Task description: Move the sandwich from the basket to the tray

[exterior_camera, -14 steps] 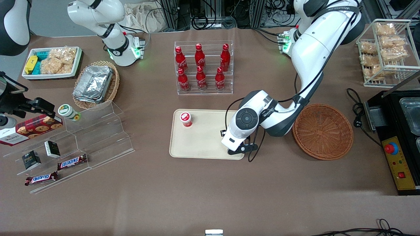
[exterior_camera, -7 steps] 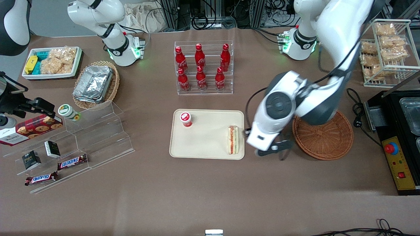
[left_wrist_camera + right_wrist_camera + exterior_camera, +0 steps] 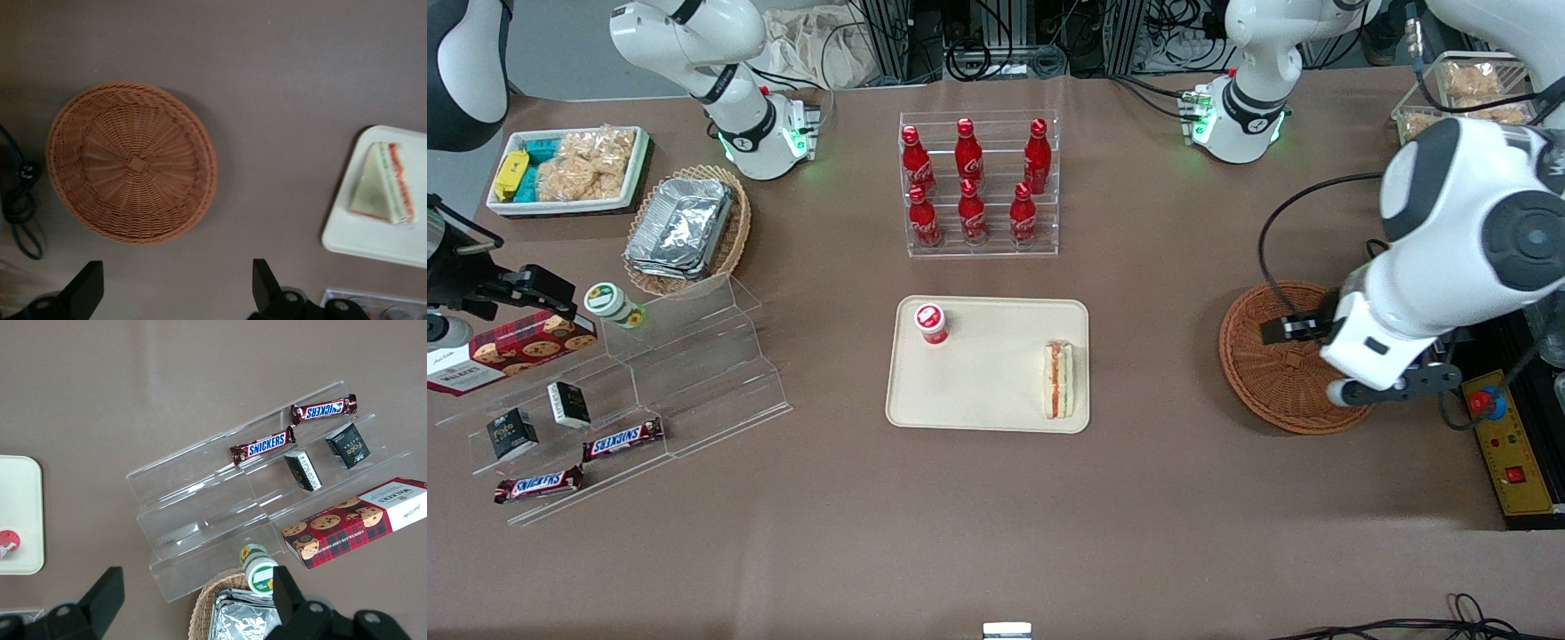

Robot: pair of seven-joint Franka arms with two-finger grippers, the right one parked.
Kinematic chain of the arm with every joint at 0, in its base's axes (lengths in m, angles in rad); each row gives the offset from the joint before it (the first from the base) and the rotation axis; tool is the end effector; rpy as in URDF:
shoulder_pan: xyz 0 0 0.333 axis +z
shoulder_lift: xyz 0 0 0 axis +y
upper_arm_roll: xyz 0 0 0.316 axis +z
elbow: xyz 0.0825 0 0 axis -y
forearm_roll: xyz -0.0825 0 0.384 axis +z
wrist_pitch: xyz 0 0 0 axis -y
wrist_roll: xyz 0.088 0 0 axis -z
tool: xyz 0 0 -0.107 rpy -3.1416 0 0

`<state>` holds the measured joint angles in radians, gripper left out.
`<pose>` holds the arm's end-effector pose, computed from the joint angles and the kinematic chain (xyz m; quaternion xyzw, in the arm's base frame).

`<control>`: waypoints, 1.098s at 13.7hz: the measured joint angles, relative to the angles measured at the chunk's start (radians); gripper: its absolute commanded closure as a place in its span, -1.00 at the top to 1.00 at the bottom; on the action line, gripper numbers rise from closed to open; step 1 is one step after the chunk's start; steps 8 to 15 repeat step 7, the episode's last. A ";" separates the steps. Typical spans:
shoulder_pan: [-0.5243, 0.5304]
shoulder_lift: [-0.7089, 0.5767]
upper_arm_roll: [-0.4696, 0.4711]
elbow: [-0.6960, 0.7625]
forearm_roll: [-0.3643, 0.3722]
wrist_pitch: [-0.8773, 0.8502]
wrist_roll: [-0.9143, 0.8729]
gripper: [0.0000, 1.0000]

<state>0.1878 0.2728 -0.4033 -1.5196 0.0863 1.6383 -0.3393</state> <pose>0.6172 -0.0990 0.5035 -0.9960 -0.0591 0.0664 0.0079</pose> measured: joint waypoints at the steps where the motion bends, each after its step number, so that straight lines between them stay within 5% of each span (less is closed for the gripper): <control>1: -0.001 -0.040 0.042 -0.058 -0.026 0.040 0.063 1.00; 5: -0.043 -0.234 0.170 -0.328 -0.078 0.197 0.176 1.00; 15: -0.051 -0.264 0.190 -0.346 -0.089 0.202 0.192 1.00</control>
